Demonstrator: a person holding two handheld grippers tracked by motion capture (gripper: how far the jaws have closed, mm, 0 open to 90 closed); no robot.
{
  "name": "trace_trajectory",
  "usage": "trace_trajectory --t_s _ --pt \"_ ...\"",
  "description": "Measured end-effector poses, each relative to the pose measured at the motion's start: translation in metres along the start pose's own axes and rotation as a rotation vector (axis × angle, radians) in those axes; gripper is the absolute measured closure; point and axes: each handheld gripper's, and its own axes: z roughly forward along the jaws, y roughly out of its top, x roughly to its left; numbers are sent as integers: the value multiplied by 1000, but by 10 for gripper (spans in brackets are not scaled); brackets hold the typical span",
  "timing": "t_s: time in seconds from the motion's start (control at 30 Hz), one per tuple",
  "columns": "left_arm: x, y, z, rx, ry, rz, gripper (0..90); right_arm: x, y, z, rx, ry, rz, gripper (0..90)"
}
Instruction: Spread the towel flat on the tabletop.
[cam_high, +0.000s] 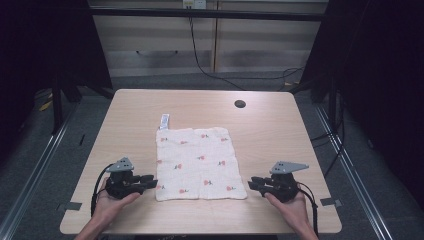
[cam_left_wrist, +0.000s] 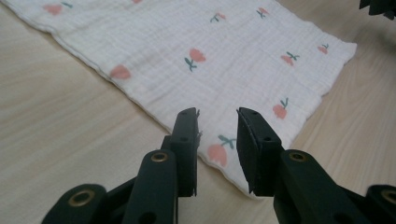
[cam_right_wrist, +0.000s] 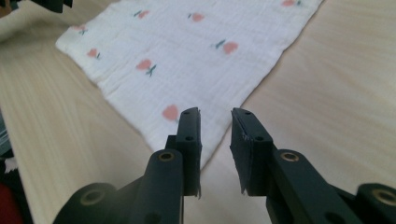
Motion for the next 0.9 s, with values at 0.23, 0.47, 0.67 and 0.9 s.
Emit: trace_trajectory --t_s 0.23,0.47,0.67,0.9 --pt "12 28 25 28 35 28 767 -18 33 31 -5 -7 -43 776" --pt "25 32 50 42 33 -1 789 -32 54 80 39 -1 -35 810" --pt "34 22 58 67 45 -4 818 -33 47 102 100 1 -44 831" --pt "35 22 59 56 64 8 821 -30 40 99 116 -15 -50 832"
